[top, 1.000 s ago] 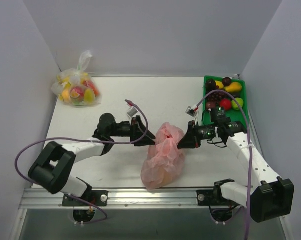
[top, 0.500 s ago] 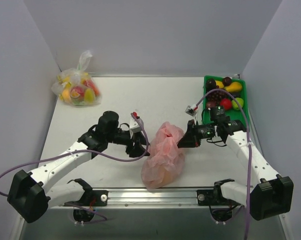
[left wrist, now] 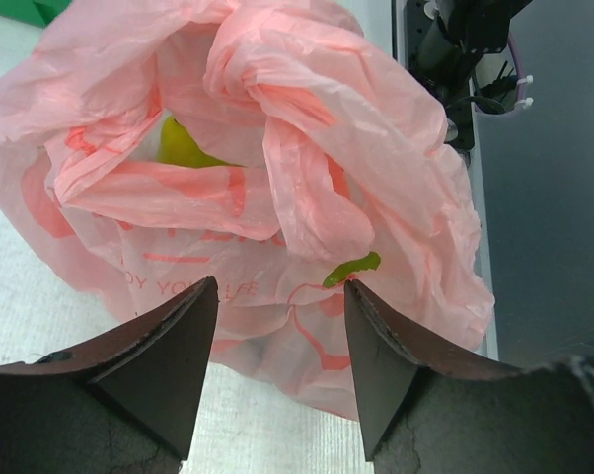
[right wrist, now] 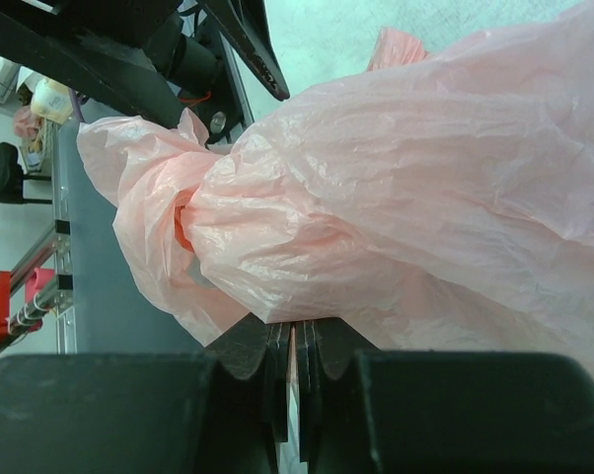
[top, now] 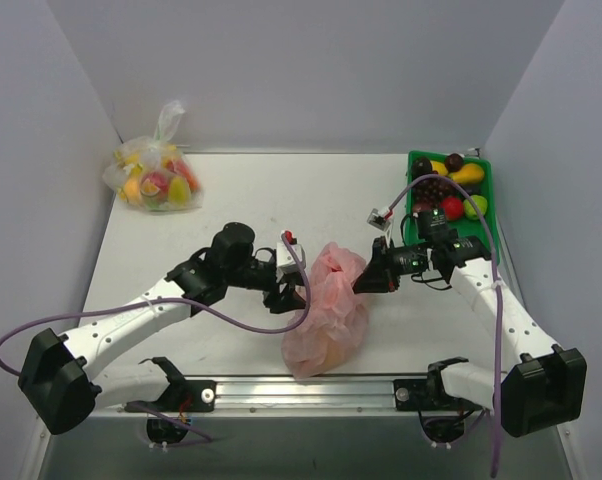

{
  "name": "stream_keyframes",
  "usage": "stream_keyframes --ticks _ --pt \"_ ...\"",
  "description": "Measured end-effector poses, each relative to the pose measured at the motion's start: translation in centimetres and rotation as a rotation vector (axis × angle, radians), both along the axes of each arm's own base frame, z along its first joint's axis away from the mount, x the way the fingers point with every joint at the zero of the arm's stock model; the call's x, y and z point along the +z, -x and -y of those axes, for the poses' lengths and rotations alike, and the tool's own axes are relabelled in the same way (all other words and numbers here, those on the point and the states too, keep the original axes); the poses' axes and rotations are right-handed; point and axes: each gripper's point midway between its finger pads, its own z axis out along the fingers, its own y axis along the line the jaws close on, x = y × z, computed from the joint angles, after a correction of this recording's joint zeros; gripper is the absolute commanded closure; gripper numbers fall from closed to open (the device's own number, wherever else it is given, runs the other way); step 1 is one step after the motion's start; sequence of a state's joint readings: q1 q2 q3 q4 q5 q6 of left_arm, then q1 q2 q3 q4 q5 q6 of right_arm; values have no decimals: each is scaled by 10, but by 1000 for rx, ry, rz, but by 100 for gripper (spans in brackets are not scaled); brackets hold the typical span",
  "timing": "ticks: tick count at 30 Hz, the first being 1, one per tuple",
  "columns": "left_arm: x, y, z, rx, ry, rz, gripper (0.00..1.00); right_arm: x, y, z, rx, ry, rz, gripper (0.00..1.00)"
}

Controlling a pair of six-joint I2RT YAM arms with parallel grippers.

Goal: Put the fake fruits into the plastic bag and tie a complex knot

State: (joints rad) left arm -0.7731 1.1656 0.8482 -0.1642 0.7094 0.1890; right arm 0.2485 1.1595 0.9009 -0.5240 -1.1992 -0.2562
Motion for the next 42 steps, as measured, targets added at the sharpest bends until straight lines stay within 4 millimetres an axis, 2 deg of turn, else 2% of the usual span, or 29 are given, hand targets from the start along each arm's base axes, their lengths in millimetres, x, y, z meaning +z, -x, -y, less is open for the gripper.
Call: stream_keyframes --ticks 10,15,16,19,20,22,28,34,38,42 --pt "12 9 11 -45 30 34 32 -2 -4 -1 1 25 9 100" --pt "15 12 20 -61 39 41 35 -1 -4 -3 4 27 15 100" --pt "16 11 22 -58 40 42 38 -2 -4 -2 4 28 14 100" --pt "15 7 26 -35 35 30 66 0 -4 -3 1 28 15 100" --pt "15 4 26 -25 30 31 89 1 -5 -3 0 28 17 100" --pt "14 0 27 -9 22 31 100 4 -7 -2 -6 27 26 100" --pt "9 -8 18 27 -7 70 100 16 -18 7 -57 22 27 100" --pt "-18 -12 -12 91 -94 96 100 31 -25 15 -87 1 38 100" --pt "-30 -22 -23 129 -139 107 100 31 -23 19 -98 -3 17 100" --pt "-41 -23 -31 138 -171 123 100 33 -26 26 -123 -17 3 100"
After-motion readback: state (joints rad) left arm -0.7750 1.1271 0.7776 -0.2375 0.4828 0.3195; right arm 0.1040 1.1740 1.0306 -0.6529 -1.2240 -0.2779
